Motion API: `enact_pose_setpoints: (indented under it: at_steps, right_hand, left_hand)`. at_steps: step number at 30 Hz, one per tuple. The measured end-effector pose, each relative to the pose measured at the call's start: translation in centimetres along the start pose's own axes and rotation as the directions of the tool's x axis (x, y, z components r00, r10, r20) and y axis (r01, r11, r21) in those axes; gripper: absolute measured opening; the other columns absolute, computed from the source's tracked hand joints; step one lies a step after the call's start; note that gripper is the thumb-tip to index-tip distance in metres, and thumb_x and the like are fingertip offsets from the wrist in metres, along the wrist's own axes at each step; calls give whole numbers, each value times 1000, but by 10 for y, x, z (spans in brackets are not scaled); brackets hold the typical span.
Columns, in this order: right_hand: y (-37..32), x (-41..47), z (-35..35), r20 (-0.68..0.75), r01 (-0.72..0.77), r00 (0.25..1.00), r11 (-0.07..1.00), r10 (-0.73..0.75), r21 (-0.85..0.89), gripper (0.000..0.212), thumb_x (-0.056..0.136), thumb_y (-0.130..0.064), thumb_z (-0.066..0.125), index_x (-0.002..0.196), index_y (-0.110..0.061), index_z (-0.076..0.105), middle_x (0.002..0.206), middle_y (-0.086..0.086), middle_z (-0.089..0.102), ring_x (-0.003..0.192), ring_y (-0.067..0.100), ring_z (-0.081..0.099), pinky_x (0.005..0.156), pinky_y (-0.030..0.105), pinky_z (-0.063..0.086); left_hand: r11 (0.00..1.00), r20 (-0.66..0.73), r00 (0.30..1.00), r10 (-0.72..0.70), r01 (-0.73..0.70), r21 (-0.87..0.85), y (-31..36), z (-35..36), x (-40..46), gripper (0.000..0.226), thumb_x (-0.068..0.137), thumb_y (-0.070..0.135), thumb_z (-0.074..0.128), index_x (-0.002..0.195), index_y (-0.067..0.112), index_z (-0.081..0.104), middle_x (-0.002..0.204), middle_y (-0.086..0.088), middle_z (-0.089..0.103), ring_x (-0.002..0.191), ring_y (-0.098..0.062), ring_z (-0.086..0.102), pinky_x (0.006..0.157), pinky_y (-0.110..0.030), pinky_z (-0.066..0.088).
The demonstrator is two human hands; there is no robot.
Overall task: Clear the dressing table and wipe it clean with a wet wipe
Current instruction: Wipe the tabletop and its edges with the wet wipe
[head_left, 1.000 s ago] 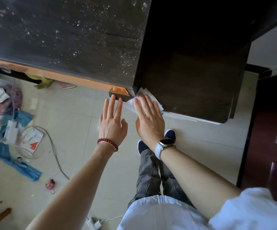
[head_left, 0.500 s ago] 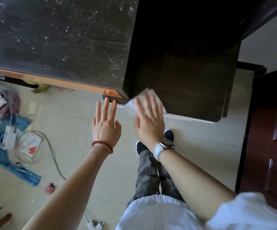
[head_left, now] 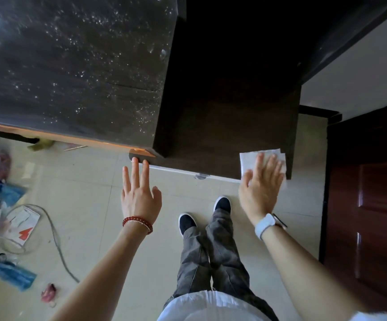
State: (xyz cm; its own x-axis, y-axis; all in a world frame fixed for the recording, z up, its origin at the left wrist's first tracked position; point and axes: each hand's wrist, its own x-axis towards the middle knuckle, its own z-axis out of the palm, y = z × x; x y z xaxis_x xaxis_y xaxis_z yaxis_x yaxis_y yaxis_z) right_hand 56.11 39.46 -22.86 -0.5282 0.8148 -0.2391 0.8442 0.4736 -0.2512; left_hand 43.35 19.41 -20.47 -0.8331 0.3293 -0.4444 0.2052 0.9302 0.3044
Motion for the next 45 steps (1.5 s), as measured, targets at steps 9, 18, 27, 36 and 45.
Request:
enact_pose_setpoints:
  at_steps: [9,18,27,36,45]
  right_hand:
    - [-85,-22,30,122,594,795,804,-594,40,62,79,-1,51,138,-15,40,146,11,37,137,32,28,112,37,7]
    - [31,-6,-16,110,232,969,969,-222,-90,57,88,-22,23,142,-7,27,149,20,27,138,35,24,114,38,10]
    - [14,88,-45,212,77,975,995,-62,-61,58,98,-31,24,147,-12,1,155,14,-6,143,28,-11,115,41,-5]
    - [-42,-31,5,51,358,915,863,-400,358,69,80,19,38,141,-13,33,151,6,26,141,18,17,116,27,13]
    - [-83,-74,9,192,292,812,669,-551,684,23,89,-17,50,100,-6,67,96,12,57,92,20,57,85,29,46]
  left_hand:
    - [993,19,999,39,-41,112,-2,-8,0,67,89,23,44,145,19,7,155,-3,-4,142,-25,-10,111,-47,23]
    - [926,130,941,312,-332,180,63,5,-18,56,94,37,32,145,22,12,155,-5,-1,142,-24,-8,115,-40,2]
    - [913,90,929,358,-368,175,78,19,-1,51,93,31,38,142,22,26,154,-9,13,142,-28,4,114,-44,1]
    - [958,-131,982,138,-165,-232,54,14,-23,32,90,15,46,119,8,56,127,-14,53,117,-32,49,96,-38,40]
    - [470,130,940,-316,274,-839,23,-10,-36,13,89,18,54,85,8,61,69,0,58,72,-19,53,57,-8,41]
